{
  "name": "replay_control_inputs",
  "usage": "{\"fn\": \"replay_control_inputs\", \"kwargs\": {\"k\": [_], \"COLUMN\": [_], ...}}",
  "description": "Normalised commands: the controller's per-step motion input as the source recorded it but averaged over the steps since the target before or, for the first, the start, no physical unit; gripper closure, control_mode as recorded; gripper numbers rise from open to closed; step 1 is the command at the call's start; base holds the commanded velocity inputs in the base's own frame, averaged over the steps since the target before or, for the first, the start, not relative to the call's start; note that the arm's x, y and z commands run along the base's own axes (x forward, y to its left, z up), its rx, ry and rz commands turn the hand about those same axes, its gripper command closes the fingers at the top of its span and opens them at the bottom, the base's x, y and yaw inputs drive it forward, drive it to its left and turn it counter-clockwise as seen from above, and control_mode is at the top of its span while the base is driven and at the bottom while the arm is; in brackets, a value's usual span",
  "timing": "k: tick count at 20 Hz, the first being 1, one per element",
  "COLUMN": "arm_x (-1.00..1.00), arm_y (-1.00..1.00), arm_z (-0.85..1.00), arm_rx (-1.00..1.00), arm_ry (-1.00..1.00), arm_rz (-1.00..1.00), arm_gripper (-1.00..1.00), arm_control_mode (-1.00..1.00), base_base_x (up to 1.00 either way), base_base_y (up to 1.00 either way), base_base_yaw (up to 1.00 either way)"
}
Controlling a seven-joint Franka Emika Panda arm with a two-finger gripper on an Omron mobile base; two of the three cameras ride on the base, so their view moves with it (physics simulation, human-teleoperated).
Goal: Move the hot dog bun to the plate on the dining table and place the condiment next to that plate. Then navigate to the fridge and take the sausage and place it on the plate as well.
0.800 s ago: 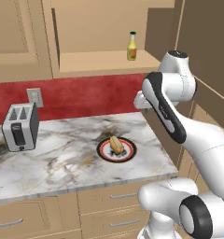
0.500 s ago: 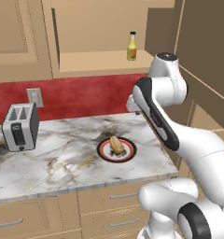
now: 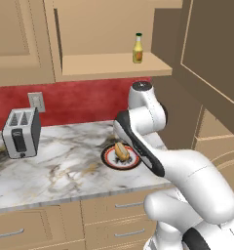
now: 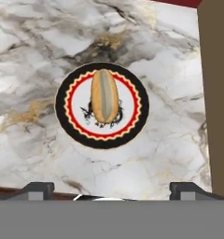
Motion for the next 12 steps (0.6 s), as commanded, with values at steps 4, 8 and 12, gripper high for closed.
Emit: {"fn": "replay_control_inputs", "kwargs": {"k": [4, 8, 12], "arm_x": [0.42, 0.52, 0.28], "arm_y": [-0.01, 0.01, 0.0], "arm_z": [-0.49, -0.47, -0.43], "arm_rx": [0.0, -0.02, -0.01], "arm_ry": [0.16, 0.06, 0.0], "arm_rz": [0.0, 0.0, 0.0], "arm_gripper": [-1.0, -1.0, -1.0], "arm_control_mode": [-1.0, -1.0, -1.0], "base_base_x": [0.0, 0.0, 0.0], "base_base_y": [0.0, 0.0, 0.0], "base_base_yaw": [0.0, 0.0, 0.0]}}
